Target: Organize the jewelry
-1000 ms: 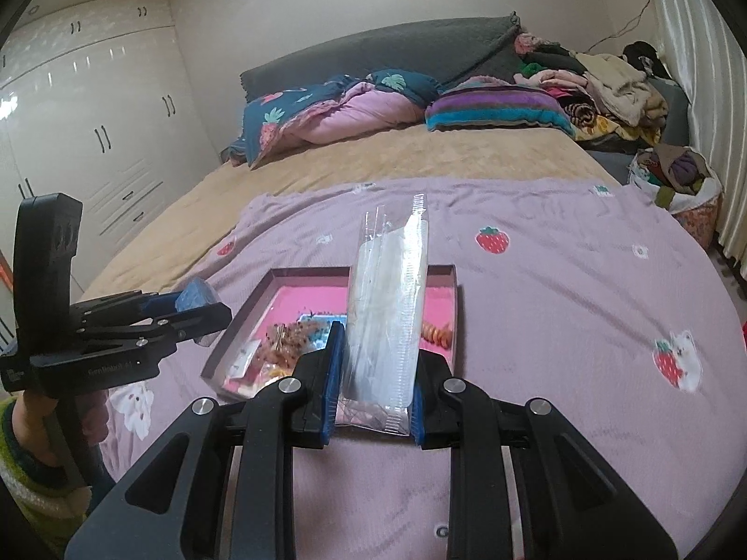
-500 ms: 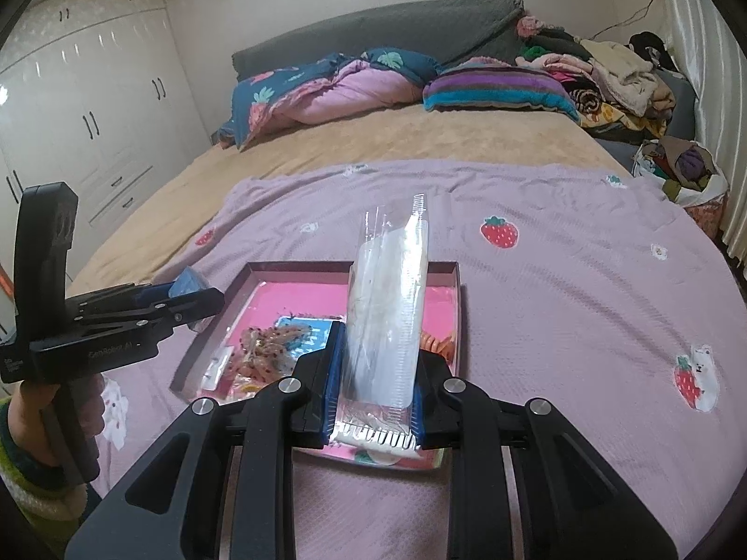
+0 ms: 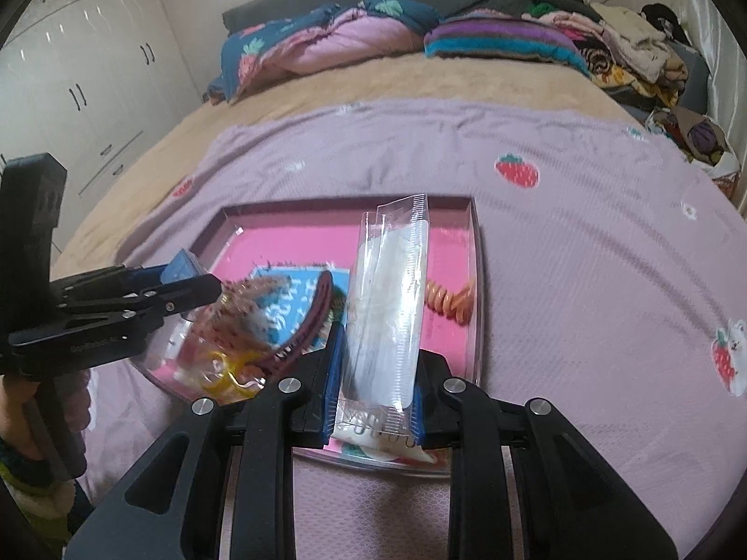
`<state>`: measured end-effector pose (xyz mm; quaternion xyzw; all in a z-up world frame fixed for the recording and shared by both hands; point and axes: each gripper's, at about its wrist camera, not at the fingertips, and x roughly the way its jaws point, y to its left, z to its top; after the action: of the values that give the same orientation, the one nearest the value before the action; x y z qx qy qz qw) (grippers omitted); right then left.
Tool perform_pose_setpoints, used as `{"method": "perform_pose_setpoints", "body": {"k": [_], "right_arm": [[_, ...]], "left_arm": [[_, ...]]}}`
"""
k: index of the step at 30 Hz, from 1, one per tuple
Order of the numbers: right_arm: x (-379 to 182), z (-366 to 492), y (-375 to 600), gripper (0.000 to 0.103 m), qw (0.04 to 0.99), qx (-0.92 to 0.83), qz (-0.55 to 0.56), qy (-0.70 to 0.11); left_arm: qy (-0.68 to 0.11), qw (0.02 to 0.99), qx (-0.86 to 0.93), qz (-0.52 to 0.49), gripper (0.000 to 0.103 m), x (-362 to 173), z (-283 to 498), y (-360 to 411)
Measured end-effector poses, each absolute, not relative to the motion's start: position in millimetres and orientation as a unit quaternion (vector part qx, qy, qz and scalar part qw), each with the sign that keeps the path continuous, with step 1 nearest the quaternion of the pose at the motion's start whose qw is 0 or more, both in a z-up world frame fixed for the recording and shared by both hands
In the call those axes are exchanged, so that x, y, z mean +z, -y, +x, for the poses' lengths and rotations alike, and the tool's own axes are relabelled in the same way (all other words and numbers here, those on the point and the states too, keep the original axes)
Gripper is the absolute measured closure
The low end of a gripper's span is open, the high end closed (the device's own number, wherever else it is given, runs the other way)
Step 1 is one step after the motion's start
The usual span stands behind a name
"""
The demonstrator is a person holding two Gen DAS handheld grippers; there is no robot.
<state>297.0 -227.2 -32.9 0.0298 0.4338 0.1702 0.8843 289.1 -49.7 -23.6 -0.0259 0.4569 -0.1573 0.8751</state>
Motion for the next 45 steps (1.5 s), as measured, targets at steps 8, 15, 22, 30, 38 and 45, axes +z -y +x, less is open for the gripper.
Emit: {"method": "perform_pose_setpoints", "body": {"k": [8, 15, 22, 30, 38, 45], "right_arm": [[-53.7, 302.9, 223.4, 0.080, 0.873, 0.171, 0.028, -0.455], [-65.7, 307.1, 222.8, 0.079, 0.865, 0.168, 0.025, -0.472], [-68.9, 306.3, 229.8, 0.076, 0.869, 0.155, 0.029, -0.470], [-63.0, 303.3, 238.2, 0.055, 0.873, 0.139, 0.038, -0.465], [-47.1, 292.3, 255.2, 0.029, 0.889, 0.114, 0.055, -0.440], [-33.8, 279.6, 263.3, 0.019, 0.898, 0.103, 0.047, -0.425]], "left_arm": [[-0.470, 0.869, -0.152, -0.031, 0.062, -39.2, 294.3, 46.4], [-0.478, 0.863, -0.160, -0.031, 0.062, -46.1, 301.1, 51.3], [-0.492, 0.856, -0.155, -0.028, 0.062, -56.4, 305.5, 56.7], [-0.495, 0.853, -0.162, -0.033, 0.062, -62.2, 311.1, 62.2], [-0.503, 0.849, -0.160, -0.027, 0.061, -68.5, 311.5, 63.2], [-0.496, 0.854, -0.154, -0.025, 0.041, -55.3, 304.4, 62.7]]}}
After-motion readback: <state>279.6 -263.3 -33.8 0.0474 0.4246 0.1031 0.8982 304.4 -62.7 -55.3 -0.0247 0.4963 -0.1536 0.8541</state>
